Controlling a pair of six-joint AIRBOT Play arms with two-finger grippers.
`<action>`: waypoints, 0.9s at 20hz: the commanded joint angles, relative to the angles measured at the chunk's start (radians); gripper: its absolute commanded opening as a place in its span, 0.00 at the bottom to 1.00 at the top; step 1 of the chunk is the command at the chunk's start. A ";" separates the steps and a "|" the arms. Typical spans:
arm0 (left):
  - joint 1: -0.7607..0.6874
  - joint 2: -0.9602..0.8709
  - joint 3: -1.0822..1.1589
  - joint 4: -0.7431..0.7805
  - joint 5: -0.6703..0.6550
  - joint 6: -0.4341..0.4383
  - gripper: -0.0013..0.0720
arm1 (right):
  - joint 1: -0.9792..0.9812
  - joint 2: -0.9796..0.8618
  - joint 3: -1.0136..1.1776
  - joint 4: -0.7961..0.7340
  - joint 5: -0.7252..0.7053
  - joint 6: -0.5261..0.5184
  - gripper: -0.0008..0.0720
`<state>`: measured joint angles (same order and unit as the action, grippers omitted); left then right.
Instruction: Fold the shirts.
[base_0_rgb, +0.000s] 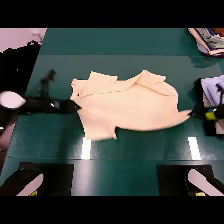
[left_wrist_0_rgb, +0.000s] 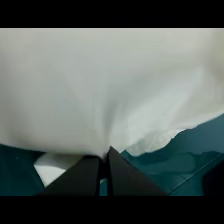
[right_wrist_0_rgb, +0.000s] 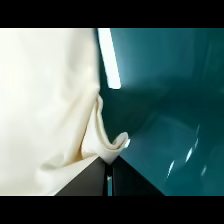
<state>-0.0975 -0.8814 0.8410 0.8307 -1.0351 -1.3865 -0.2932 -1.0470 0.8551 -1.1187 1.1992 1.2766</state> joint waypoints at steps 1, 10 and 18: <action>0.065 0.090 0.274 0.104 -0.104 -0.028 0.05 | 0.081 0.137 0.206 0.003 -0.037 -0.001 0.03; 0.096 0.097 1.176 0.175 -0.109 -0.029 0.05 | 0.143 0.288 0.907 -0.010 -0.092 0.016 0.03; 0.096 0.092 1.360 0.156 -0.145 -0.108 0.05 | 0.144 0.197 1.270 -0.158 0.180 0.104 0.03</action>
<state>-0.0025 -0.7849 2.1727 0.9901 -1.1477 -1.4708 -0.1501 -0.7952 1.9949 -1.2118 1.2331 1.3502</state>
